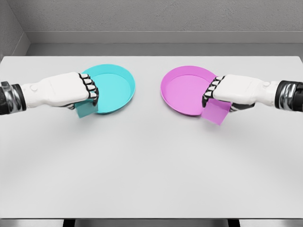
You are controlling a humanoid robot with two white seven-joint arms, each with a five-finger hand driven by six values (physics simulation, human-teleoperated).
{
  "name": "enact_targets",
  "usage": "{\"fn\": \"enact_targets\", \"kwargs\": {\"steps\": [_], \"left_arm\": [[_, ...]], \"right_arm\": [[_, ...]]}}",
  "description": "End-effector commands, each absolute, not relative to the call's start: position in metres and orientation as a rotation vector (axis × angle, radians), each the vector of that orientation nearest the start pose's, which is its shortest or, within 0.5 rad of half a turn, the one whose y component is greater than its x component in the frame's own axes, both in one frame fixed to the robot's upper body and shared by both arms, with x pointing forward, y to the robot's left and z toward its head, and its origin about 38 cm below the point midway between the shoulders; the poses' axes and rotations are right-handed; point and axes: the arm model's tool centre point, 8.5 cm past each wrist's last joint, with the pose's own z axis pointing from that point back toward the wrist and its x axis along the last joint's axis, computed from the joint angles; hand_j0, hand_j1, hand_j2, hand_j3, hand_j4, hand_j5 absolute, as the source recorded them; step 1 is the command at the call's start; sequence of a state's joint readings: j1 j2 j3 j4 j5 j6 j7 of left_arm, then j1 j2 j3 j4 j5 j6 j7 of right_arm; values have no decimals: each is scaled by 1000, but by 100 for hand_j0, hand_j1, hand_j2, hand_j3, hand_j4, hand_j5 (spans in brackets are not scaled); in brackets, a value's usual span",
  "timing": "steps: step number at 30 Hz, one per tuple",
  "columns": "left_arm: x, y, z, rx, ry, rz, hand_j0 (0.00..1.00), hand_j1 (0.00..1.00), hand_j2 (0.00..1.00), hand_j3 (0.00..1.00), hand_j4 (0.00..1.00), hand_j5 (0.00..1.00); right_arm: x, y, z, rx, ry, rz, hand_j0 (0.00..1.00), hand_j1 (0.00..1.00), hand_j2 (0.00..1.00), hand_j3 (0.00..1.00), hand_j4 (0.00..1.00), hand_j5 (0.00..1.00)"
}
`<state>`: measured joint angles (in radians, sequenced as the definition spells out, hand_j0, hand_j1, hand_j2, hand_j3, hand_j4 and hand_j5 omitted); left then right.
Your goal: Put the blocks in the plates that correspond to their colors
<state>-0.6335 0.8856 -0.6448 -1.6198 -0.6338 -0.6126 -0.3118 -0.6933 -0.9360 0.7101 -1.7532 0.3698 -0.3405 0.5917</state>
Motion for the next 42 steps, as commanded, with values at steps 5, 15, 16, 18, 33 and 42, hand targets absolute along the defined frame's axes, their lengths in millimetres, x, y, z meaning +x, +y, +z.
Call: {"fn": "enact_targets", "kwargs": {"steps": [5,15,16,18,33,42], "left_arm": [[440,262,225,-811,1917,2799,46,46,46,46,46,46],[471,237,215,-860,1921,2802,25,25,25,25,25,25],[474,234,214,-860,1928,2800,25,25,25,25,25,25],[477,235,210,-873,1907,2820,25,25,25,25,25,25],[490,244,195,-923,1846,2899,75,75,75,75,75,75],[493,244,200,-938,1851,2889,100,100,100,100,100,100]], "right_arm": [[414,-268,255,-522,-1279,2076,52,52,52,52,52,52],[425,-269,260,-576,-1244,1947,52,52,52,52,52,52],[426,-269,260,-578,-1242,1939,52,52,52,52,52,52],[429,-265,265,-585,-1255,1927,52,52,52,52,52,52],[444,-241,273,-598,-1270,1817,52,52,52,52,52,52],[459,-228,262,-596,-1201,1723,52,52,52,52,52,52]]}}
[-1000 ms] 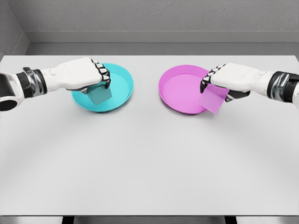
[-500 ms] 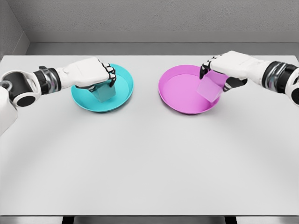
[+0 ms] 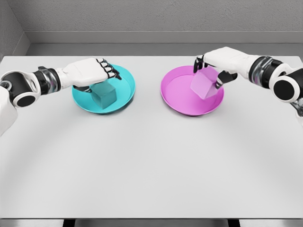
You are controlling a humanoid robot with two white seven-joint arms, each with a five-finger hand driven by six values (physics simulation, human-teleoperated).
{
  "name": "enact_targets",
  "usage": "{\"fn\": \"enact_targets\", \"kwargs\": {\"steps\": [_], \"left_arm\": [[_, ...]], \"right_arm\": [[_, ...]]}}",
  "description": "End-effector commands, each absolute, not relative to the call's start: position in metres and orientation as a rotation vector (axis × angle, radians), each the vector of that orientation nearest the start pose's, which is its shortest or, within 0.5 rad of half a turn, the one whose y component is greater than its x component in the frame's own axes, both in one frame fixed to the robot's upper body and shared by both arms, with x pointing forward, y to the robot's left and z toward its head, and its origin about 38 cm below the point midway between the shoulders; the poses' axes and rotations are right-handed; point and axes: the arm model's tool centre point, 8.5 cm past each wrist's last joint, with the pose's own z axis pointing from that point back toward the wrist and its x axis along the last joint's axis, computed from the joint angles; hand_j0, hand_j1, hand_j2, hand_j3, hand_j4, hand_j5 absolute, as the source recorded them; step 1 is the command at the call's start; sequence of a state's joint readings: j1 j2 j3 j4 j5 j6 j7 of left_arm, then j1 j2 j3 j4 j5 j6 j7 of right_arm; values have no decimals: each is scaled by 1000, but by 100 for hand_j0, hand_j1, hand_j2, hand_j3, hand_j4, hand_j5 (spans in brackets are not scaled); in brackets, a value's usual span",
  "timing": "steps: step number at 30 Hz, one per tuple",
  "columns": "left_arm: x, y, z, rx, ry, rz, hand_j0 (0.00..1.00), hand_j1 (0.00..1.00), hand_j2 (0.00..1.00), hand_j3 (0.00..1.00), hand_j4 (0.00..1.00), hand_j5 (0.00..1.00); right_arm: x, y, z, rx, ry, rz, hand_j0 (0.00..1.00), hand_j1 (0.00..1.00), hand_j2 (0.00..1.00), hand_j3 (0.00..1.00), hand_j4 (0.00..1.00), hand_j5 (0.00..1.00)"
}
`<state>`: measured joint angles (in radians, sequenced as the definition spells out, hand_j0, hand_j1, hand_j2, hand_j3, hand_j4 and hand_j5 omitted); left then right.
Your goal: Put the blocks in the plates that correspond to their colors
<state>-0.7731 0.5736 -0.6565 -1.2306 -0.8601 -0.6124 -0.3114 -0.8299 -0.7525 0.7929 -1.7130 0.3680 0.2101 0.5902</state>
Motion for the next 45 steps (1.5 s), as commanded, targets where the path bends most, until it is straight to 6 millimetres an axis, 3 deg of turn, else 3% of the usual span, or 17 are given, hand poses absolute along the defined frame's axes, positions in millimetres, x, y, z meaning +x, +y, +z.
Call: {"fn": "enact_targets", "kwargs": {"steps": [1,5,7,15,17,18,19,20,27,32,35,39,45], "left_arm": [[493,249,202,-949,1854,2891,100,100,100,100,100,100],[490,273,213,-983,1891,2893,100,100,100,100,100,100],[490,275,217,-974,1929,2879,100,100,100,100,100,100],[466,337,254,-1042,1981,2880,100,100,100,100,100,100],[464,343,256,-1053,1982,2889,100,100,100,100,100,100],[461,349,253,-1054,1974,2908,100,100,100,100,100,100],[460,351,255,-1051,1987,2903,100,100,100,100,100,100],[458,353,258,-1052,1993,2903,100,100,100,100,100,100],[446,364,261,-1053,1959,2923,100,100,100,100,100,100],[442,369,253,-1043,1944,2960,100,100,100,100,100,100],[441,373,256,-1061,1951,2952,100,100,100,100,100,100],[440,375,256,-1066,1942,2960,100,100,100,100,100,100],[435,375,258,-1059,1908,2967,100,100,100,100,100,100]], "right_arm": [[461,-226,261,-593,-1198,1719,52,52,52,52,52,52],[465,-218,258,-586,-1184,1702,52,52,52,52,52,52],[468,-217,255,-581,-1177,1696,52,52,52,52,52,52],[477,-208,241,-552,-1151,1691,53,53,53,53,53,53],[478,-208,242,-553,-1152,1691,55,55,55,55,55,55],[477,-208,242,-553,-1155,1691,66,66,66,66,66,66],[478,-208,243,-556,-1154,1688,90,90,90,90,90,90],[478,-208,243,-558,-1151,1682,100,100,100,100,100,100],[476,-208,244,-559,-1158,1689,100,100,100,100,100,100],[469,-207,259,-577,-1201,1710,100,100,100,100,100,100],[457,-232,284,-639,-1247,1728,100,100,100,100,100,100],[439,-263,289,-642,-1309,1829,100,100,100,100,100,100],[400,-314,275,-574,-1345,2031,100,100,100,100,100,100]]}}
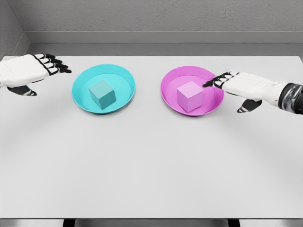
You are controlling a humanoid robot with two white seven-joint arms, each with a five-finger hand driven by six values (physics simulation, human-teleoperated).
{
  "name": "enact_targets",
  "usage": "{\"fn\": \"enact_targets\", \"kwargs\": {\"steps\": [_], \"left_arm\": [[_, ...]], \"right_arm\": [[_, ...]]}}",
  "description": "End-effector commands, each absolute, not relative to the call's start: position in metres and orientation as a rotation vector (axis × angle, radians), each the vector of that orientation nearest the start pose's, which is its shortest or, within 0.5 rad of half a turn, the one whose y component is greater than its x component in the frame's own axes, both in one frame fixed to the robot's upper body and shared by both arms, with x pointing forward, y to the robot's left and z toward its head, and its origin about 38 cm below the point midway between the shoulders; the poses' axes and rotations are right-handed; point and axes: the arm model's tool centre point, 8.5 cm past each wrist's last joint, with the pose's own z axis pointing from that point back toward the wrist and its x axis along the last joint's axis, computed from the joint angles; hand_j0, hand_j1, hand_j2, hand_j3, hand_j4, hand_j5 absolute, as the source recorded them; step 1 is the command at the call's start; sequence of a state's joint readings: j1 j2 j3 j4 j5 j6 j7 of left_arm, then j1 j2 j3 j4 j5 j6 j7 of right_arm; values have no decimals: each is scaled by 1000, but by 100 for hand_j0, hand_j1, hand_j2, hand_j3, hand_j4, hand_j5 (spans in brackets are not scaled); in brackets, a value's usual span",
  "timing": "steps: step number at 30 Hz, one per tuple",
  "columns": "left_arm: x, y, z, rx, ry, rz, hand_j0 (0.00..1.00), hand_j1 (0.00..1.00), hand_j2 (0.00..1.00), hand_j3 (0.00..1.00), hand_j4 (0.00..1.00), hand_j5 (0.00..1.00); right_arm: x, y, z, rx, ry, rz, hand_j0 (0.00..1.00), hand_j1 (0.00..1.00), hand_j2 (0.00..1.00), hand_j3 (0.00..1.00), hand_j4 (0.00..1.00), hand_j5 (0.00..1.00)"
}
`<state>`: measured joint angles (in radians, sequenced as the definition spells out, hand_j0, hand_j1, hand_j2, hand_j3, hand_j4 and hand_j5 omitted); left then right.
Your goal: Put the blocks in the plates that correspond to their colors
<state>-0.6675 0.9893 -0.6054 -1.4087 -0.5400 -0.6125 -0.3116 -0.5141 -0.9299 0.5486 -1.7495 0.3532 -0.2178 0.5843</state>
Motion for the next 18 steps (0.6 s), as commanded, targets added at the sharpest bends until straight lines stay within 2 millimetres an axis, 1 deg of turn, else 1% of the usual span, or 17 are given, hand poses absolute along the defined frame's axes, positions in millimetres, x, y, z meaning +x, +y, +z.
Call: {"fn": "enact_targets", "kwargs": {"steps": [1,3,4,5,10,18], "left_arm": [[434,376,258,748,-1345,-2098,100,100,100,100,100,100],[433,374,256,743,-1346,-2103,100,100,100,100,100,100],[433,374,257,742,-1349,-2103,100,100,100,100,100,100],[432,373,256,741,-1349,-2106,100,100,100,100,100,100],[433,372,256,738,-1351,-2106,100,100,100,100,100,100],[433,372,255,737,-1350,-2107,100,100,100,100,100,100]], "right_arm": [[393,-322,274,-552,-1367,2040,100,100,100,100,100,100],[380,-331,263,-511,-1368,2073,100,100,100,100,100,100],[374,-333,253,-474,-1359,2101,100,100,100,100,100,100],[370,-335,248,-452,-1348,2124,100,100,100,100,100,100],[356,-341,233,-374,-1330,2189,100,100,100,100,100,100],[357,-343,231,-374,-1324,2180,100,100,100,100,100,100]]}}
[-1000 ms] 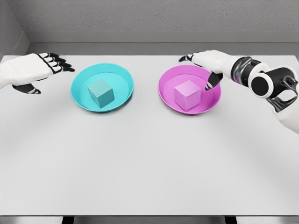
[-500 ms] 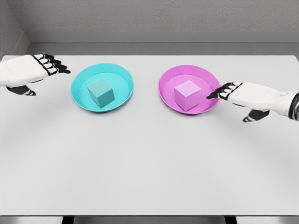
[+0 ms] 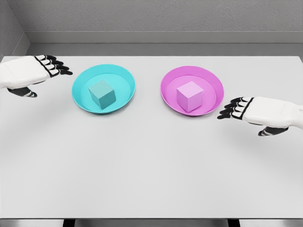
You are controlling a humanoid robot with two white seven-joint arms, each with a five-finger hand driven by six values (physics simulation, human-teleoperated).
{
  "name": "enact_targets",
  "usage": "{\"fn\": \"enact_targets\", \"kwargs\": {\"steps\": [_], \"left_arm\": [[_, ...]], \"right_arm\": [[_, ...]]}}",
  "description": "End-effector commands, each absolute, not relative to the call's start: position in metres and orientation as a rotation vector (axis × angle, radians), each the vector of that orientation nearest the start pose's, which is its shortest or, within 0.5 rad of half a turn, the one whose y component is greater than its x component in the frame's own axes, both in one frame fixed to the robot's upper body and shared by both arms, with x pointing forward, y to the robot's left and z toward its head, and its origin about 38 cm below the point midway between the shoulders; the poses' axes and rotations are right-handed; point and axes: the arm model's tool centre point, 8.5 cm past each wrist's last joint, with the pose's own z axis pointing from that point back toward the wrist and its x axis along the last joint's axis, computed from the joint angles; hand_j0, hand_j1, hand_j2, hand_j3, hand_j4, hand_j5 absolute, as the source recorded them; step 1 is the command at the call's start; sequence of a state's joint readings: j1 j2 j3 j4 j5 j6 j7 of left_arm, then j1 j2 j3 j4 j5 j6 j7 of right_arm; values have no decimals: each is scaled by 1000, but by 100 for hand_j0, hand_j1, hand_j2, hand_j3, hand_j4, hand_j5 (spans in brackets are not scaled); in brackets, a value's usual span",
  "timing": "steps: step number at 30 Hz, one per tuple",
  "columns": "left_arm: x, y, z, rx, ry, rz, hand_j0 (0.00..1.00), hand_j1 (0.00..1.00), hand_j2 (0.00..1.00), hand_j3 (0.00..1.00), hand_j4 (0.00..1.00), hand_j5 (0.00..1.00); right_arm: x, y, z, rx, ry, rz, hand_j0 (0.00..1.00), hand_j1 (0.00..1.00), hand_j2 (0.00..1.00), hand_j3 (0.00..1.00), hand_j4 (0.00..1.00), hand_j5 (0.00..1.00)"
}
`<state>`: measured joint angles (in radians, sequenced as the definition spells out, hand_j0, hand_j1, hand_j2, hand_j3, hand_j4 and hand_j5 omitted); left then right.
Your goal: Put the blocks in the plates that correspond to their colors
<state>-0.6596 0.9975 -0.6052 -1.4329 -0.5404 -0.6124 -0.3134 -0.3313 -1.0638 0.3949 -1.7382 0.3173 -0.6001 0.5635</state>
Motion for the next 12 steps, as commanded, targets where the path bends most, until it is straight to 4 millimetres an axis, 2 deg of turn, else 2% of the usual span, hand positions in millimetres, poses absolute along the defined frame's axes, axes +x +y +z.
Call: {"fn": "enact_targets", "kwargs": {"steps": [1,12], "left_arm": [[433,371,256,738,-1352,-2108,100,100,100,100,100,100],[431,373,253,733,-1343,-2108,100,100,100,100,100,100]], "right_arm": [[357,-343,231,-374,-1324,2180,100,100,100,100,100,100],[356,-342,230,-369,-1326,2181,100,100,100,100,100,100]]}}
